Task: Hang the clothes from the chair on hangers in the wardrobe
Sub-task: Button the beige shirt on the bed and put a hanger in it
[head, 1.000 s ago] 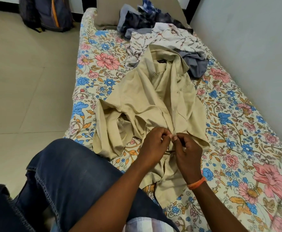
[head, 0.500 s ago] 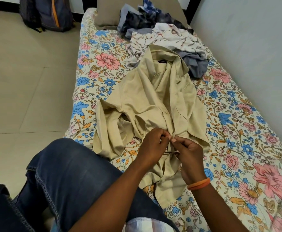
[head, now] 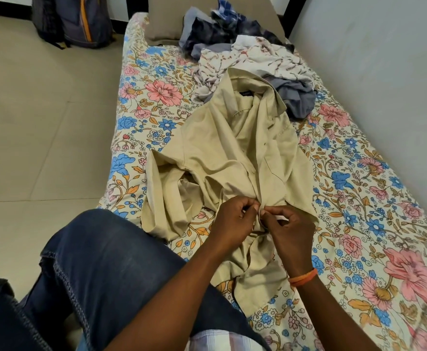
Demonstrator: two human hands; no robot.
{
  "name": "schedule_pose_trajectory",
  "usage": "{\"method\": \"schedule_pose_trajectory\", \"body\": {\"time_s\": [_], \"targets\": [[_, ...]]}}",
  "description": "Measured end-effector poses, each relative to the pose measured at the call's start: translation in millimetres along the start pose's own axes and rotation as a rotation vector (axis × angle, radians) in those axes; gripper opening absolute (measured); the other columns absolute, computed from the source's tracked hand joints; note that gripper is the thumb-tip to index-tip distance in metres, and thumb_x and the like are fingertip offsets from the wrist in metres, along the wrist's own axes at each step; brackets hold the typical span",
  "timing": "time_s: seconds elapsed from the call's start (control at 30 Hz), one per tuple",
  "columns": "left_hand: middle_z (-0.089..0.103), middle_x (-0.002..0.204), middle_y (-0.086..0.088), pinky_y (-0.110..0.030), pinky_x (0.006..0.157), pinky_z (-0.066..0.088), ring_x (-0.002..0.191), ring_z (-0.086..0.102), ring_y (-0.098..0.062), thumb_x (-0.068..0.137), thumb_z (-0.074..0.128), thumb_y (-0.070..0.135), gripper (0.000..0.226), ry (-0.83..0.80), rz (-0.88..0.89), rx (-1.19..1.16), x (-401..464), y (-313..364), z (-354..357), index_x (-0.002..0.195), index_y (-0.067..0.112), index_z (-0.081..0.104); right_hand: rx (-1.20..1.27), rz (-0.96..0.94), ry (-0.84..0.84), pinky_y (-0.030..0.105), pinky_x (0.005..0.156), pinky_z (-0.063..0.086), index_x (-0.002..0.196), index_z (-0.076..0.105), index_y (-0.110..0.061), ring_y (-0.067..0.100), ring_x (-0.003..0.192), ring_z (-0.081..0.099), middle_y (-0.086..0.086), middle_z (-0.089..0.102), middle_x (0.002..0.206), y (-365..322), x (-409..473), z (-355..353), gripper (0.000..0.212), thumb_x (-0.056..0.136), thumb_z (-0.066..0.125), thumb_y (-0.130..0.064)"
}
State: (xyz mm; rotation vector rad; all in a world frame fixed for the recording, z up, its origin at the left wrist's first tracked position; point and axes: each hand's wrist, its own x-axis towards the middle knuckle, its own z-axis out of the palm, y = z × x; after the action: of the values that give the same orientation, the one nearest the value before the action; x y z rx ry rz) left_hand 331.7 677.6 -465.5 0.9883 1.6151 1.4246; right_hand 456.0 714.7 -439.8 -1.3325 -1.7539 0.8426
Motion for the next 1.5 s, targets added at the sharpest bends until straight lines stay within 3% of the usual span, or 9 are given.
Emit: {"method": "schedule_pose_trajectory", "body": {"time_s": [0.27,0.53,0.73,0.87,1.0,1.13,1.27,1.37,1.5], "targets": [[0.065,0.066,0.014,-0.012,0.06,0.04,0.062,0.059,0.005,0.09,0.069,0.02,0.016,0.06,0.012,0.041,-1,3,-2,0.075,0.025,0.073,-0.044,-0.036,0.015,0.022,0.063,0.055,0.076,0.073,-0.014,0.006,0.067,0.068,-0.009,0.069,0.073,3,-3,8,0.009,0.08,0.08,-0.011],[0.055,0.068,0.014,-0.017,0.06,0.036,0.061,0.052,0.007,0.099,0.057,0.02,0.018,-0.077,-0.039,0.132,3,0,-3,0.082,0.021,0.062,0.507,0.588,-0.232,0.029,0.059,0.055,0.084,0.071,-0.002,0.028,0.069,0.069,0.021,0.073,0.079,-7,14,-6,0.004,0.081,0.071,0.001],[0.057,0.104,-0.005,-0.037,0.067,0.046,0.083,0.06,-0.024,0.099,0.051,0.024,0.015,0.034,0.208,0.697,-7,-3,4,0.104,0.014,0.062,-0.078,0.026,0.028,0.023,0.066,0.054,0.082,0.072,-0.018,0.013,0.07,0.068,-0.005,0.071,0.076,-14,42,2,0.004,0.083,0.075,-0.015],[0.055,0.092,-0.007,-0.031,0.051,0.039,0.07,0.058,-0.024,0.085,0.065,0.016,0.01,0.124,0.318,0.909,-6,-2,5,0.094,0.012,0.062,-0.166,-0.011,-0.044,0.02,0.072,0.049,0.088,0.072,-0.017,0.007,0.074,0.064,-0.007,0.069,0.08,-15,67,33,0.026,0.076,0.082,-0.038],[0.052,0.102,-0.005,-0.028,0.061,0.04,0.086,0.051,-0.02,0.082,0.058,0.02,0.018,0.174,0.425,0.77,9,20,1,0.098,0.013,0.059,-0.062,0.043,-0.025,0.025,0.075,0.052,0.081,0.077,-0.016,0.004,0.069,0.065,-0.009,0.069,0.071,-12,78,42,0.004,0.081,0.076,-0.02],[0.062,0.102,-0.005,-0.037,0.075,0.047,0.093,0.059,-0.023,0.094,0.052,0.02,0.018,0.277,0.311,0.604,43,32,0,0.106,0.015,0.064,0.257,0.241,0.047,0.03,0.075,0.057,0.079,0.08,-0.018,0.011,0.074,0.07,0.001,0.076,0.078,-2,76,44,0.01,0.08,0.071,-0.012],[0.063,0.098,-0.005,-0.034,0.068,0.037,0.092,0.061,-0.026,0.102,0.046,0.026,0.021,0.17,0.153,0.776,70,32,9,0.101,0.016,0.064,0.469,0.436,0.031,0.045,0.078,0.057,0.068,0.078,-0.019,0.024,0.077,0.066,0.013,0.074,0.079,2,75,41,0.02,0.081,0.069,-0.007],[0.06,0.088,-0.003,-0.032,0.062,0.034,0.085,0.062,-0.026,0.096,0.049,0.022,0.021,0.193,0.025,0.811,76,22,10,0.08,0.015,0.059,0.54,0.48,0.031,0.039,0.078,0.055,0.069,0.076,-0.015,0.023,0.077,0.065,0.012,0.072,0.078,6,75,40,0.021,0.084,0.069,-0.002],[0.069,0.087,-0.001,-0.036,0.071,0.05,0.086,0.064,-0.024,0.088,0.057,0.019,0.015,0.249,-0.102,0.624,70,6,5,0.081,0.013,0.069,0.445,0.422,-0.009,0.041,0.079,0.055,0.075,0.077,-0.022,0.022,0.079,0.068,0.006,0.075,0.081,13,77,43,0.009,0.078,0.076,-0.014]]}}
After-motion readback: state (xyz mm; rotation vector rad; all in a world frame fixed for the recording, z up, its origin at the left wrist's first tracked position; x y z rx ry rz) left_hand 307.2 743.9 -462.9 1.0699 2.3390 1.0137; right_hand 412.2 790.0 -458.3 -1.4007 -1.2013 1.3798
